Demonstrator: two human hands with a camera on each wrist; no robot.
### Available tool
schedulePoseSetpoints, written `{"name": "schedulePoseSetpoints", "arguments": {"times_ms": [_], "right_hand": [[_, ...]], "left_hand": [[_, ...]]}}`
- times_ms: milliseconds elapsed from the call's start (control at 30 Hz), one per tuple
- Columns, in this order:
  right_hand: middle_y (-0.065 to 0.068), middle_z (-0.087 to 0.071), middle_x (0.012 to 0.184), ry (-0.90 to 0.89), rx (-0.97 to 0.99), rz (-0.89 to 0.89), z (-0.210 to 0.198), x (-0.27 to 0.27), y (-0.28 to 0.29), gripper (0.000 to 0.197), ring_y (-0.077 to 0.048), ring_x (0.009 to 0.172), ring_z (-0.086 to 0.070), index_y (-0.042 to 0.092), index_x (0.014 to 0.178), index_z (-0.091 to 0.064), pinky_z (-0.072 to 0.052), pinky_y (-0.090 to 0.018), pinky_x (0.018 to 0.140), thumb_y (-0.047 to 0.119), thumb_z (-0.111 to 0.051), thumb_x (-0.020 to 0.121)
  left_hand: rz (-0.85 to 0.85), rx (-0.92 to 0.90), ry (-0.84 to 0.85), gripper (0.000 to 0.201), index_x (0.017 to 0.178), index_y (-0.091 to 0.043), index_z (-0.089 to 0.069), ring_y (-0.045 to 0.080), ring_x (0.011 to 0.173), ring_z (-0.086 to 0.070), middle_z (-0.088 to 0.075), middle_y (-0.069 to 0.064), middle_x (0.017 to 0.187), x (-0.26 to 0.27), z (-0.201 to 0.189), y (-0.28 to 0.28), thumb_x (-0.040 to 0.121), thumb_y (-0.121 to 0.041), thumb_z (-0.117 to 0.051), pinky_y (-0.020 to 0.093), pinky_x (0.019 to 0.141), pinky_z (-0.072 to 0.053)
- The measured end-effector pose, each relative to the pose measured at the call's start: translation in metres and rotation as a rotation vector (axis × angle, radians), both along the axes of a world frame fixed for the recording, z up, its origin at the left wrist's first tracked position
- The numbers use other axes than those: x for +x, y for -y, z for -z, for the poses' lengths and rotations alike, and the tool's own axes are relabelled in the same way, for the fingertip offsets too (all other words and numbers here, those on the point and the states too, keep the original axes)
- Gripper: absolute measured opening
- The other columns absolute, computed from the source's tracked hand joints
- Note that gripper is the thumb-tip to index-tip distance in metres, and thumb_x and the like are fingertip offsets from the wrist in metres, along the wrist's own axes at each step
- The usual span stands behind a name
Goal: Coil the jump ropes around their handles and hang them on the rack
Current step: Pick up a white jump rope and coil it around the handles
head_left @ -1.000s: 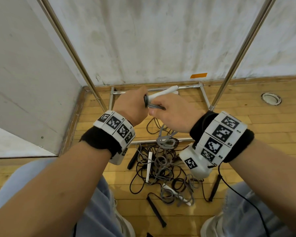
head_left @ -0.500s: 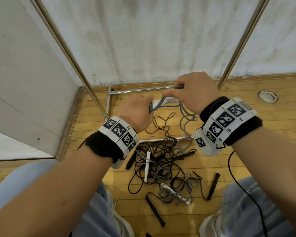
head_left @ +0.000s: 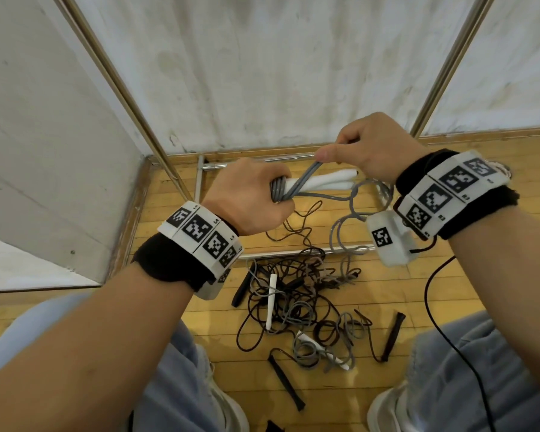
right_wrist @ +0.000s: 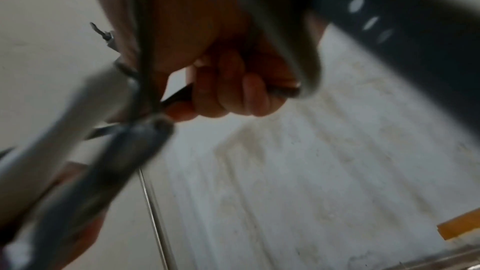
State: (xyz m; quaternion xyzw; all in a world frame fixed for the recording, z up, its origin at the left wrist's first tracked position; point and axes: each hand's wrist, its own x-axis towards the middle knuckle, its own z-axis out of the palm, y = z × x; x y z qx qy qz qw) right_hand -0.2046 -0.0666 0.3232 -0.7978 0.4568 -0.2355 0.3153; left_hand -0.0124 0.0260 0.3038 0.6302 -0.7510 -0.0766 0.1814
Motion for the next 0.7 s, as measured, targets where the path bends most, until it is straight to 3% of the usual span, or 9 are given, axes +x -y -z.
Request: {"name": "schedulePoseSetpoints", "arguments": {"times_ms": [167, 200, 267, 300, 333, 433, 533, 600, 700], "right_hand": [[0.000, -0.037, 0.049, 0.062, 0.135, -0.058, 0.003, -0.001, 0.000, 0.061, -0.008, 0.040, -0.033, 0.000, 0.063, -0.062, -0.027, -0.012, 0.040, 0.061, -0.067, 0.058], [0.000, -0.040, 0.053, 0.072, 0.170, -0.072, 0.006, -0.002, 0.000, 0.054, -0.008, 0.042, -0.037, 0.001, 0.065, -0.063, -0.030, -0.013, 0.043, 0.054, -0.069, 0.064], [0.008, -0.045, 0.063, 0.036, 0.210, -0.059, 0.014, 0.000, -0.002, 0.013, 0.002, 0.046, -0.046, 0.008, 0.076, -0.064, -0.039, -0.014, 0.054, 0.019, -0.070, 0.082], [0.012, -0.045, 0.067, 0.013, 0.212, -0.052, 0.017, 0.002, -0.006, 0.009, 0.006, 0.048, -0.048, 0.013, 0.081, -0.062, -0.040, -0.014, 0.055, 0.006, -0.063, 0.086], [0.013, -0.046, 0.064, 0.011, 0.216, -0.066, 0.021, 0.006, -0.010, 0.018, 0.005, 0.045, -0.047, 0.018, 0.076, -0.058, -0.039, -0.016, 0.050, 0.007, -0.058, 0.089], [0.011, -0.044, 0.044, 0.137, 0.274, -0.135, 0.030, 0.022, -0.024, 0.041, -0.006, 0.038, -0.033, 0.018, 0.056, -0.051, -0.029, -0.022, 0.044, 0.031, -0.048, 0.094], [0.011, -0.042, 0.043, 0.211, 0.294, -0.117, 0.034, 0.037, -0.036, 0.052, -0.007, 0.039, -0.032, 0.017, 0.056, -0.053, -0.028, -0.023, 0.046, 0.047, -0.038, 0.097], [0.011, -0.046, 0.048, 0.207, 0.224, -0.066, 0.036, 0.045, -0.044, 0.051, -0.002, 0.040, -0.037, 0.022, 0.063, -0.059, -0.029, -0.022, 0.049, 0.049, -0.033, 0.098], [0.015, -0.047, 0.068, 0.161, 0.038, -0.034, 0.039, 0.054, -0.056, 0.032, 0.001, 0.060, -0.047, 0.020, 0.101, -0.060, -0.033, -0.022, 0.057, 0.035, -0.032, 0.101]], "left_hand": [[0.090, 0.017, -0.163, 0.029, 0.087, -0.021, -0.070, 0.010, 0.054, -0.052, -0.057, -0.005, 0.055, -0.002, -0.009, -0.007, 0.068, -0.039, -0.057, 0.022, 0.050, -0.038], [0.091, 0.000, -0.204, 0.027, 0.086, -0.020, -0.070, 0.010, 0.056, -0.052, -0.056, -0.006, 0.055, -0.003, -0.009, -0.008, 0.069, -0.038, -0.058, 0.018, 0.049, -0.035], [0.068, -0.018, -0.307, 0.027, 0.089, -0.016, -0.070, 0.009, 0.058, -0.052, -0.057, -0.006, 0.059, -0.005, -0.010, -0.011, 0.071, -0.034, -0.059, 0.016, 0.049, -0.032], [0.047, -0.016, -0.363, 0.029, 0.092, -0.014, -0.069, 0.009, 0.058, -0.051, -0.058, -0.006, 0.063, -0.006, -0.010, -0.012, 0.072, -0.033, -0.059, 0.017, 0.050, -0.033], [0.025, -0.012, -0.419, 0.029, 0.094, -0.012, -0.067, 0.009, 0.058, -0.050, -0.058, -0.005, 0.065, -0.008, -0.011, -0.013, 0.073, -0.032, -0.058, 0.018, 0.051, -0.034], [-0.039, -0.021, -0.566, 0.021, 0.090, -0.013, -0.056, 0.015, 0.057, -0.047, -0.057, 0.004, 0.067, -0.010, -0.013, -0.012, 0.074, -0.028, -0.057, 0.028, 0.052, -0.037], [-0.106, -0.053, -0.678, 0.017, 0.092, -0.014, -0.048, 0.020, 0.053, -0.045, -0.057, 0.012, 0.069, -0.010, -0.015, -0.009, 0.080, -0.021, -0.058, 0.032, 0.049, -0.037], [-0.158, -0.080, -0.720, 0.016, 0.093, -0.015, -0.045, 0.014, 0.050, -0.043, -0.054, 0.009, 0.067, -0.009, -0.015, -0.005, 0.084, -0.014, -0.058, 0.028, 0.045, -0.036], [-0.222, -0.083, -0.764, 0.016, 0.099, -0.018, -0.048, 0.010, 0.051, -0.043, -0.054, 0.005, 0.069, -0.008, -0.015, 0.002, 0.086, -0.011, -0.056, 0.023, 0.047, -0.037]]}}
